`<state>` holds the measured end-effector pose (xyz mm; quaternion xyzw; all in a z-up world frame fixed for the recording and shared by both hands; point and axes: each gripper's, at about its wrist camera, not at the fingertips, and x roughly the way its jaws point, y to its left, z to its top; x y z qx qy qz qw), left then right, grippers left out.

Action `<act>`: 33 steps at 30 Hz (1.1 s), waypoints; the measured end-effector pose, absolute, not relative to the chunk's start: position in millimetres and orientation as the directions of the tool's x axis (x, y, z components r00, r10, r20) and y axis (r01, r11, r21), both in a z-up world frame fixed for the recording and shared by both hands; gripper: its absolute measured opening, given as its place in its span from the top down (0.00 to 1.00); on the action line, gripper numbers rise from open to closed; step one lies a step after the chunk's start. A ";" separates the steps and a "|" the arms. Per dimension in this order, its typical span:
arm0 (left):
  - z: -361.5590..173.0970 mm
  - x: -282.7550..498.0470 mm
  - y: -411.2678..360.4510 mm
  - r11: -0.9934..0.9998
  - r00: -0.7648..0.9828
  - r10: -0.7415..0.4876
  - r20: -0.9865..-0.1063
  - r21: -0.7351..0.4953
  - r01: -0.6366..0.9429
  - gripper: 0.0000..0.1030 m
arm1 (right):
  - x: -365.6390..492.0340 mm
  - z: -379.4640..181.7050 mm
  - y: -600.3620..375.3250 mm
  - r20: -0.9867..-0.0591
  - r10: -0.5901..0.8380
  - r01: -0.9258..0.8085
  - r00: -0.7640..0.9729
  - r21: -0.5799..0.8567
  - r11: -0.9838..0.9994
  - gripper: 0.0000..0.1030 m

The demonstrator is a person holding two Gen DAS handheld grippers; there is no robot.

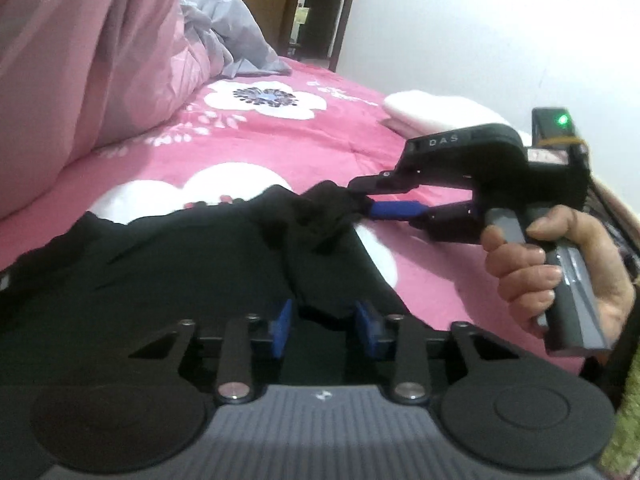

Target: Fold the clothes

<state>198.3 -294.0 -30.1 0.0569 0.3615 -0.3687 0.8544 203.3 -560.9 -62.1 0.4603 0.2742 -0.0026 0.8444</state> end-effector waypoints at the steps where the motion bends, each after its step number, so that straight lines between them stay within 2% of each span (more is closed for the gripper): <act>1: -30.5 194.7 -297.9 0.726 0.471 -0.583 -0.662 -0.164 0.668 0.77 | 203.5 -60.6 -560.3 -0.462 0.247 0.250 0.852 0.772 0.584 0.84; 2: -31.3 192.8 -300.2 0.730 0.478 -0.579 -0.660 -0.159 0.665 0.79 | 203.7 -59.1 -559.8 -0.459 0.246 0.243 0.854 0.769 0.591 0.86; 3: -31.4 191.3 -302.2 0.733 0.485 -0.576 -0.658 -0.153 0.662 0.82 | 203.9 -57.6 -559.2 -0.456 0.245 0.236 0.856 0.765 0.599 0.94; 4: -30.4 190.9 -303.3 0.735 0.492 -0.574 -0.655 -0.146 0.662 0.88 | 204.1 -56.1 -558.6 -0.452 0.243 0.230 0.858 0.761 0.606 0.97; 7: -29.2 188.9 -305.8 0.737 0.509 -0.570 -0.646 -0.128 0.663 0.94 | 204.8 -51.7 -557.0 -0.442 0.240 0.209 0.864 0.750 0.628 0.99; 12: -24.3 182.0 -311.7 0.743 0.536 -0.569 -0.623 -0.111 0.660 0.95 | 206.0 -43.7 -554.7 -0.429 0.234 0.176 0.872 0.722 0.669 0.99; 20: -3.8 160.5 -339.4 0.637 0.476 -0.689 -0.546 -0.144 0.757 0.96 | 212.0 -16.8 -564.5 -0.493 0.161 0.141 0.855 0.520 0.842 0.99; 25: -13.5 153.4 -373.1 0.552 0.380 -0.734 -0.563 -0.168 0.817 0.96 | 215.9 -1.6 -570.9 -0.525 0.111 0.114 0.844 0.377 0.919 0.99; 33: -43.3 164.3 -402.1 0.520 0.271 -0.741 -0.615 -0.269 0.811 0.95 | 229.6 -36.3 -587.6 -0.624 0.064 0.156 0.779 0.291 0.944 0.99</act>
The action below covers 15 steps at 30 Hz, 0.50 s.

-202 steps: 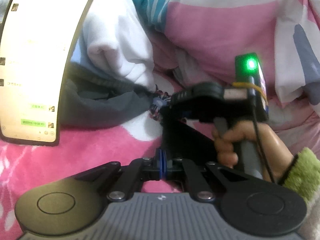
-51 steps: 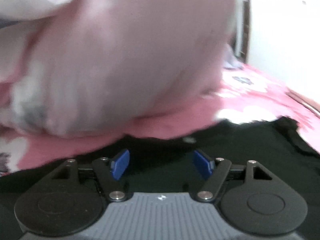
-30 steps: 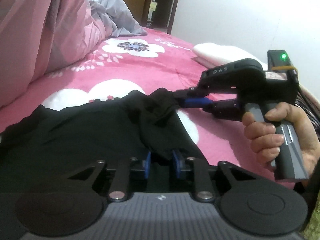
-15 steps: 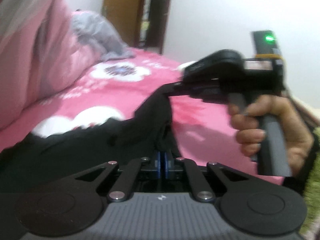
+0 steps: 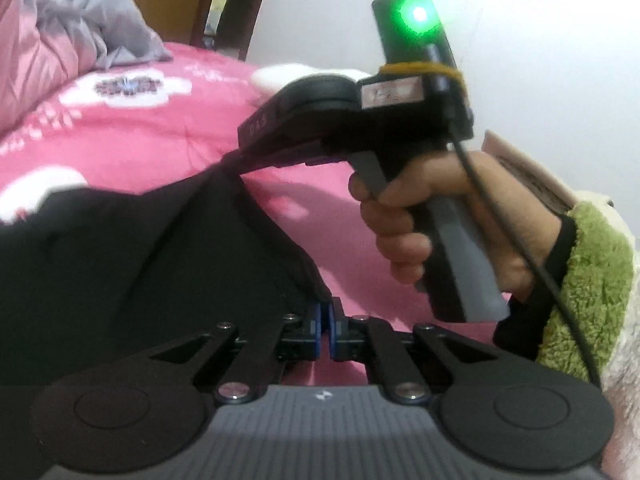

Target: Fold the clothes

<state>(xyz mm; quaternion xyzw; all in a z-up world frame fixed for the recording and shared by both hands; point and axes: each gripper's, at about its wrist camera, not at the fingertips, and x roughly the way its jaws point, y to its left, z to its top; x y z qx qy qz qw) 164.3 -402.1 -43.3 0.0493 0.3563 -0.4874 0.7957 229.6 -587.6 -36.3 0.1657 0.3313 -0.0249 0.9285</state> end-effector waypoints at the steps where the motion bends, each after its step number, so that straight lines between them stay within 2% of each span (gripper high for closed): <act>1: -46.1 164.9 -403.9 0.516 0.261 -0.742 -0.618 -0.277 0.811 0.94 | 229.4 -40.7 -590.9 -0.630 0.057 0.170 0.775 0.295 0.940 0.99; 2: -47.9 165.6 -404.5 0.512 0.252 -0.745 -0.617 -0.287 0.810 0.94 | 226.9 -42.2 -595.8 -0.622 0.070 0.178 0.780 0.326 0.928 0.98; 3: -47.1 166.3 -402.6 0.506 0.243 -0.754 -0.610 -0.304 0.807 0.89 | 223.6 -42.6 -600.6 -0.616 0.076 0.191 0.784 0.355 0.915 0.97; 4: -45.1 166.8 -399.9 0.499 0.232 -0.764 -0.601 -0.324 0.804 0.77 | 218.9 -40.2 -605.1 -0.615 0.068 0.218 0.786 0.377 0.900 0.96; 6: -38.3 165.1 -393.2 0.484 0.219 -0.784 -0.582 -0.350 0.802 0.63 | 203.5 -30.6 -611.1 -0.601 0.060 0.247 0.797 0.415 0.876 0.95; 11: -10.4 149.0 -364.8 0.474 0.234 -0.796 -0.558 -0.334 0.815 0.60 | 149.9 -0.7 -615.1 -0.572 0.110 0.263 0.813 0.529 0.807 0.93; 15: 7.1 142.0 -322.9 0.520 0.287 -0.767 -0.574 -0.293 0.802 0.58 | 112.4 -2.1 -602.0 -0.592 0.216 0.273 0.776 0.625 0.732 0.85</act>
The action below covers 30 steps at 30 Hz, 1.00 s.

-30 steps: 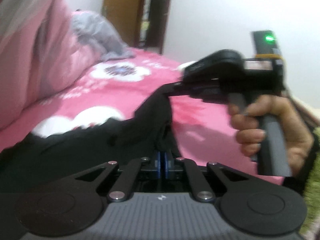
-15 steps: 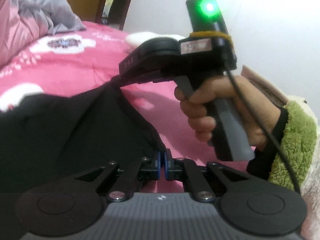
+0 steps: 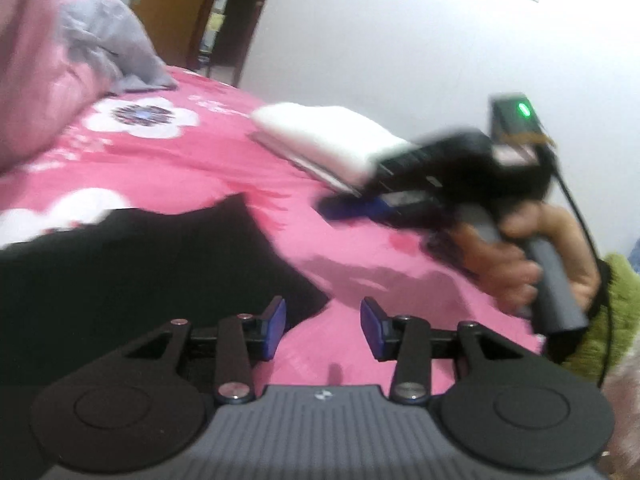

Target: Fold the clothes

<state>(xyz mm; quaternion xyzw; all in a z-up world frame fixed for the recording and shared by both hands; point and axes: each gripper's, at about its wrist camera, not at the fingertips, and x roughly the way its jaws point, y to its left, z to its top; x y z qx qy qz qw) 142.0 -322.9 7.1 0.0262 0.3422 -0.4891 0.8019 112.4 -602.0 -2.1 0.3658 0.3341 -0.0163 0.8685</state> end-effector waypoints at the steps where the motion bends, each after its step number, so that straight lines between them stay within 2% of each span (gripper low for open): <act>1: 8.0 143.2 -311.0 0.543 0.309 -0.751 -0.583 -0.279 0.792 0.58 | 111.9 -6.2 -596.2 -0.605 0.211 0.279 0.768 0.612 0.740 0.84; 8: -8.3 172.7 -239.1 0.753 0.467 -0.584 -0.664 -0.227 0.618 0.61 | 108.8 -34.9 -555.3 -0.688 0.168 0.320 0.706 0.522 0.791 0.85; 10: -12.1 182.8 -224.5 0.793 0.504 -0.555 -0.662 -0.237 0.562 0.62 | 106.7 -40.1 -547.3 -0.696 0.150 0.324 0.702 0.499 0.804 0.95; 12: -14.1 192.9 -217.0 0.820 0.536 -0.533 -0.654 -0.241 0.520 0.62 | 100.9 -39.0 -543.9 -0.684 0.135 0.329 0.717 0.502 0.800 0.99; 16: -18.9 215.3 -213.2 0.858 0.589 -0.493 -0.641 -0.244 0.452 0.62 | 68.4 -31.0 -543.9 -0.639 0.108 0.367 0.762 0.563 0.740 1.00; 20: -29.4 232.4 -222.5 0.872 0.604 -0.477 -0.638 -0.257 0.417 0.62 | 59.1 -43.0 -537.4 -0.670 0.063 0.397 0.740 0.511 0.762 0.99; 23: -36.1 232.9 -225.2 0.878 0.620 -0.471 -0.628 -0.261 0.402 0.62 | 58.8 -44.3 -544.6 -0.665 0.058 0.412 0.745 0.526 0.744 0.97; 25: -40.3 231.7 -225.4 0.878 0.631 -0.472 -0.616 -0.264 0.399 0.62 | 55.6 -30.5 -547.0 -0.667 -0.042 0.454 0.744 0.459 0.763 0.92; 27: -44.9 228.9 -224.4 0.877 0.641 -0.476 -0.602 -0.267 0.401 0.62 | 56.0 -14.3 -543.9 -0.649 -0.121 0.458 0.752 0.382 0.802 0.92; 30: -48.0 224.6 -221.4 0.874 0.652 -0.483 -0.584 -0.274 0.402 0.62 | 82.1 10.3 -527.4 -0.605 -0.099 0.334 0.790 0.289 0.897 0.92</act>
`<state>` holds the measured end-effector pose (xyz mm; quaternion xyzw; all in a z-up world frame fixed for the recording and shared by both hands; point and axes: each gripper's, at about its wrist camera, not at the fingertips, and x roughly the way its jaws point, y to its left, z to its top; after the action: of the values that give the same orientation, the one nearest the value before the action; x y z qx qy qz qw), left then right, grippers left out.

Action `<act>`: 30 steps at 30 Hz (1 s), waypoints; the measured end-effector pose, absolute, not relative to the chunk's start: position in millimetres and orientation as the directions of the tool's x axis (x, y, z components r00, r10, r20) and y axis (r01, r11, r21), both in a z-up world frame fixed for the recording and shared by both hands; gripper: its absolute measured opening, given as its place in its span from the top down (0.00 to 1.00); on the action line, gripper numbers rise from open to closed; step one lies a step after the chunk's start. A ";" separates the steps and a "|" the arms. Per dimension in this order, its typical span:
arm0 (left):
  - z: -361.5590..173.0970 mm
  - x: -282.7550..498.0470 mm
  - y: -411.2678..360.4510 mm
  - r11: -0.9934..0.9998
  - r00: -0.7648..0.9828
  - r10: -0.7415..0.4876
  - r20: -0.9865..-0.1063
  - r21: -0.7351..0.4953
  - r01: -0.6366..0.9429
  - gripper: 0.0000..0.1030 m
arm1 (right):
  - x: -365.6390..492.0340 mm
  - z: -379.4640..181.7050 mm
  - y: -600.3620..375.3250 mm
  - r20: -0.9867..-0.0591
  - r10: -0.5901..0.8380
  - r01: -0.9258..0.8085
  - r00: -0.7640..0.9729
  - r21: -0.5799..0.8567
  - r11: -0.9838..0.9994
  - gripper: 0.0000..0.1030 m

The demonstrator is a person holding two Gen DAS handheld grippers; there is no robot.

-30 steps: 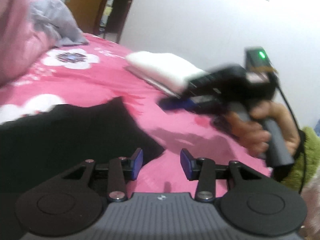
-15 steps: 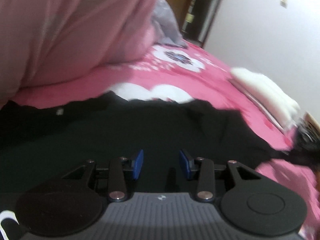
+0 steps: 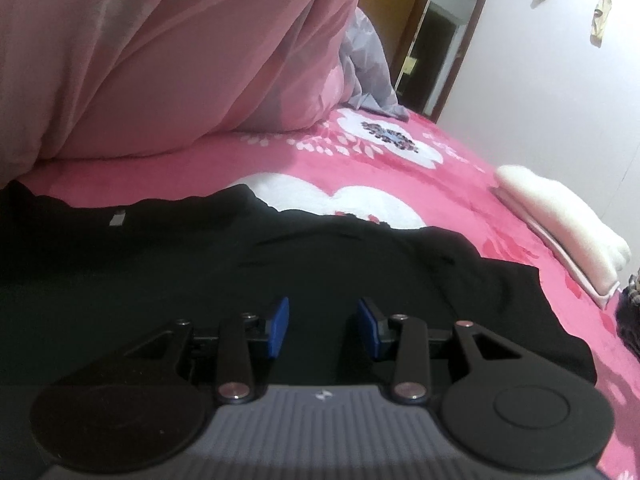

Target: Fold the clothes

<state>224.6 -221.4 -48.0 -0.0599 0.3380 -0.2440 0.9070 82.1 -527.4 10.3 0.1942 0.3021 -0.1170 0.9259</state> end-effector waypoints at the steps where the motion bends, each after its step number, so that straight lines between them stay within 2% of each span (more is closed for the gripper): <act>1: -47.9 224.3 -220.6 0.873 0.654 -0.485 -0.581 -0.277 0.401 0.62 | 92.0 16.9 -521.0 -0.593 -0.083 0.285 0.801 0.257 0.923 0.91; 4: -47.9 224.5 -214.8 0.872 0.660 -0.490 -0.570 -0.300 0.388 0.62 | 142.8 19.1 -494.4 -0.589 0.046 0.079 0.807 0.186 0.979 0.81; 7: -49.4 227.3 -207.6 0.863 0.658 -0.506 -0.559 -0.337 0.377 0.62 | 198.1 7.5 -473.4 -0.607 0.097 -0.049 0.789 0.096 0.994 0.79; 11: -52.0 230.4 -202.4 0.853 0.655 -0.521 -0.548 -0.369 0.369 0.62 | 251.0 -13.3 -470.0 -0.653 0.111 -0.117 0.749 0.036 0.993 0.78; 15: -51.1 233.1 -196.9 0.862 0.682 -0.501 -0.533 -0.379 0.337 0.63 | 265.6 -29.7 -473.8 -0.709 0.187 -0.194 0.680 0.072 0.978 0.78; 18: -52.0 239.6 -190.1 0.867 0.698 -0.484 -0.527 -0.398 0.301 0.63 | 265.2 -40.0 -464.8 -0.735 0.180 -0.220 0.653 0.044 0.975 0.82; 19: -52.9 241.5 -188.3 0.865 0.697 -0.484 -0.529 -0.407 0.292 0.63 | 262.6 -40.2 -460.6 -0.731 0.168 -0.224 0.661 0.021 0.974 0.96; 20: -53.5 242.4 -187.2 0.864 0.697 -0.485 -0.529 -0.413 0.288 0.63 | 259.8 -39.6 -456.6 -0.726 0.158 -0.228 0.670 0.001 0.974 1.00; 26: -53.9 242.2 -185.1 0.870 0.711 -0.471 -0.522 -0.408 0.277 0.64 | 258.3 -45.5 -454.5 -0.698 0.054 -0.136 0.714 -0.064 0.989 1.00; 29: -54.5 242.4 -181.4 0.867 0.715 -0.471 -0.516 -0.423 0.265 0.64 | 255.5 -30.5 -461.9 -0.668 0.054 -0.076 0.742 -0.003 0.997 1.00; 30: -54.7 242.5 -180.2 0.866 0.717 -0.470 -0.515 -0.427 0.261 0.64 | 254.5 -25.5 -464.4 -0.658 0.054 -0.056 0.751 0.017 0.998 0.97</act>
<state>242.5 -180.2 -54.7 -0.1644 0.3184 -0.2003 0.9119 254.5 -464.4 -25.5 -0.0019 0.3515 0.0295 0.9357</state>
